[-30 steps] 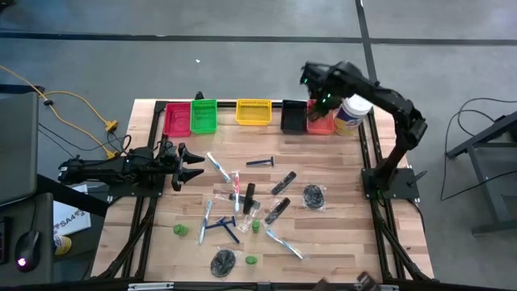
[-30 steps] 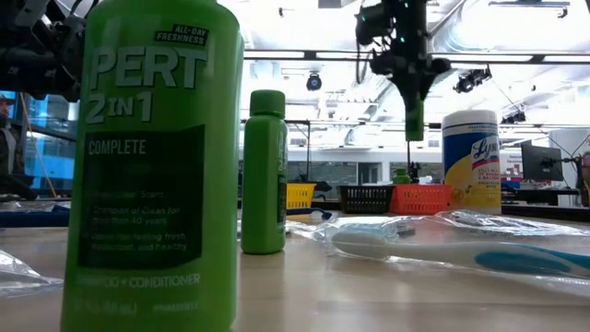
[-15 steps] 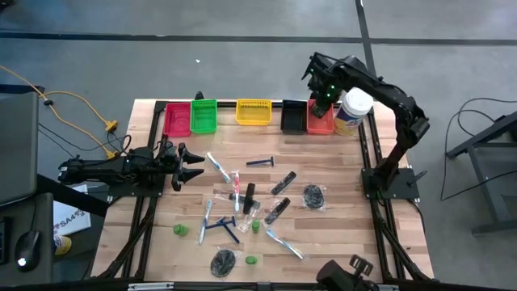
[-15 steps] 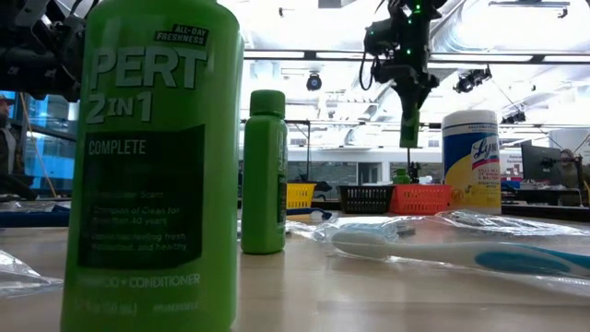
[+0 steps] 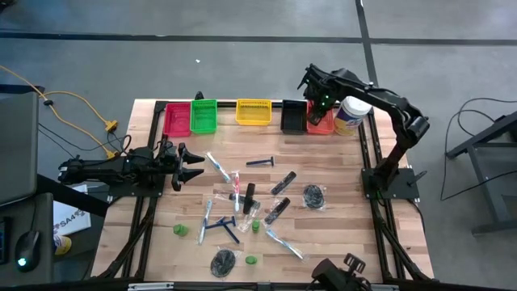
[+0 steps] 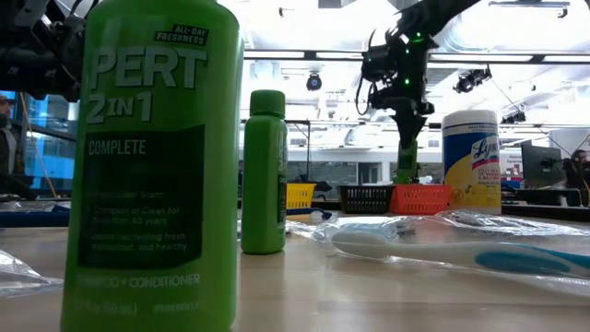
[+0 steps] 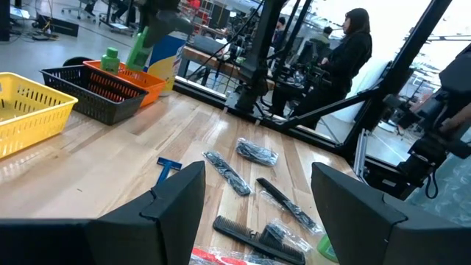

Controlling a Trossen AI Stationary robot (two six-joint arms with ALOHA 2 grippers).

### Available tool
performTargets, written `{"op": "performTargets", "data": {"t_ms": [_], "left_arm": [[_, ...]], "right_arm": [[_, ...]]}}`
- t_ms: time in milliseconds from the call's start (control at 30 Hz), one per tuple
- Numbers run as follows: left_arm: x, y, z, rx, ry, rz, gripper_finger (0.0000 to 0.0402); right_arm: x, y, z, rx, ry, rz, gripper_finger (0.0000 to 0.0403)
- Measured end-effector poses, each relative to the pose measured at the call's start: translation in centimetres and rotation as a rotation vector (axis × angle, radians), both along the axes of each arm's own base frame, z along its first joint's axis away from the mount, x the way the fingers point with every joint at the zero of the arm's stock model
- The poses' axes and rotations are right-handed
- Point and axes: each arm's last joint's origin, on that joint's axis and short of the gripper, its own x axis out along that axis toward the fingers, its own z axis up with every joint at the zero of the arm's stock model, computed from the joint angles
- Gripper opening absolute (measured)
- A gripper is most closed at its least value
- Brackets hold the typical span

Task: Pick & Place Travel size toiletries
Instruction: Put the green shampoo bottle into the orange bin

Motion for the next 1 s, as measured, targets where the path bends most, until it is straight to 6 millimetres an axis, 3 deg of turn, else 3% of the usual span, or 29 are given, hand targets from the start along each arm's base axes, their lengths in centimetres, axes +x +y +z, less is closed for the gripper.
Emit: {"op": "performTargets", "data": {"t_ms": [500, 1000], "left_arm": [[0.0, 0.0, 0.0, 0.000, 0.000, 0.000, 0.0241], [0.0, 0.0, 0.0, 0.000, 0.000, 0.000, 0.0241]], "right_arm": [[-1.7, -1.4, -2.4, -0.042, 0.030, -0.153, 0.0095], [-2.9, -2.5, -2.4, -0.049, 0.068, -0.039, 0.0095]]}}
